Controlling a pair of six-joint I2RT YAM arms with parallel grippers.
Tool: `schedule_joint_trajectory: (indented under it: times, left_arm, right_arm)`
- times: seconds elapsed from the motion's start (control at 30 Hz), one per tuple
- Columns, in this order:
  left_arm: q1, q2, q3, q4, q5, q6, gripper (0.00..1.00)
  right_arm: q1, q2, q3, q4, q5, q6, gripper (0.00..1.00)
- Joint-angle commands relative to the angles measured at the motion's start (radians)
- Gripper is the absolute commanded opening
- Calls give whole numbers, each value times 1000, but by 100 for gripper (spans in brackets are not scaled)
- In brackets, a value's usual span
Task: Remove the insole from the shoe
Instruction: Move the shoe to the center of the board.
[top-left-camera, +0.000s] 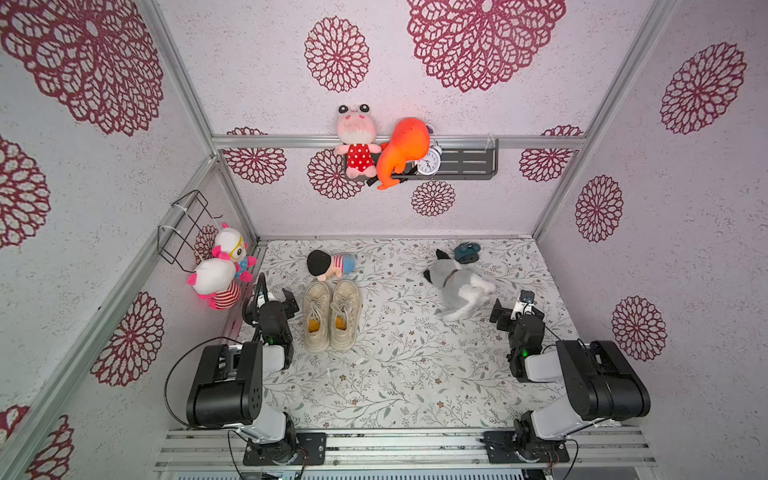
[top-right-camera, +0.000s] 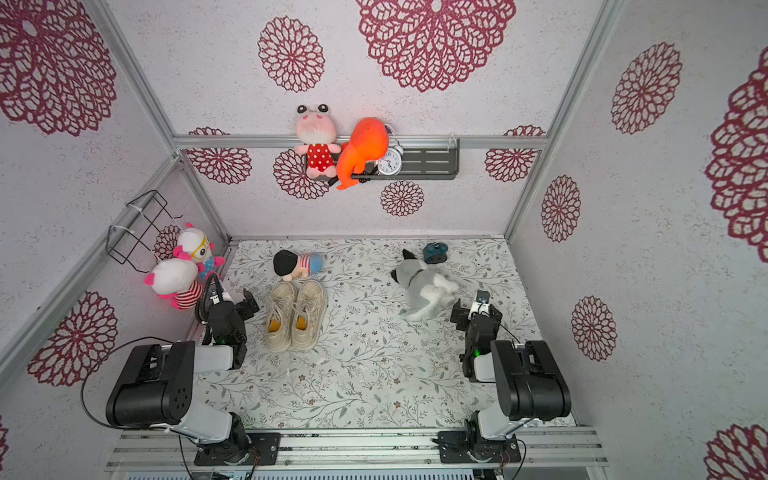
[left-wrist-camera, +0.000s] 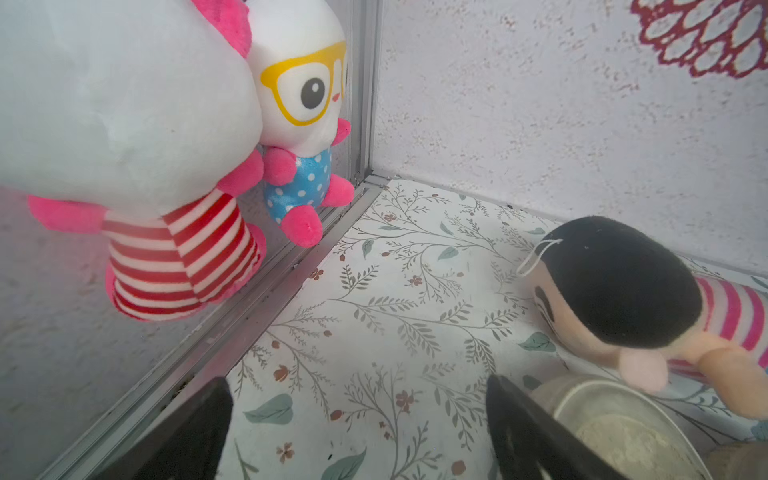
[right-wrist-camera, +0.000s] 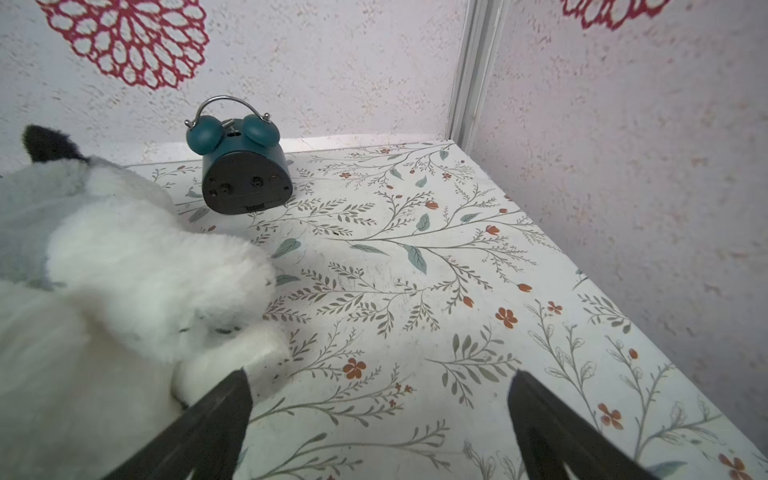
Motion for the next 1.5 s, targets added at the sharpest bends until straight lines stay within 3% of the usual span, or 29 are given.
schedule_joint_trajectory:
  times: [0.0, 0.67, 0.8, 1.0, 1.17, 1.33, 1.47]
  left_arm:
    - [-4, 0, 3, 13, -3, 12, 98]
    - [-4, 1, 1, 11, -3, 12, 98]
    - [-5, -26, -8, 17, 0, 17, 98]
    - [-5, -272, 35, -270, 15, 22, 98]
    - [-5, -451, 192, -711, 84, -79, 98]
    - [-28, -497, 402, -1166, 238, -255, 98]
    - [-138, -495, 505, -1418, 268, -341, 96]
  right_arm:
    - [5, -5, 1, 36, 14, -18, 99]
    - [5, -5, 0, 36, 14, -16, 99]
    - [6, -87, -28, 25, 35, -13, 99]
    - [6, -382, 17, -358, 49, 5, 99]
    - [-10, -559, 128, -819, 130, 269, 99]
    - [-15, -594, 213, -1051, -57, 435, 99]
    - [-3, -561, 320, -1216, -174, 526, 94]
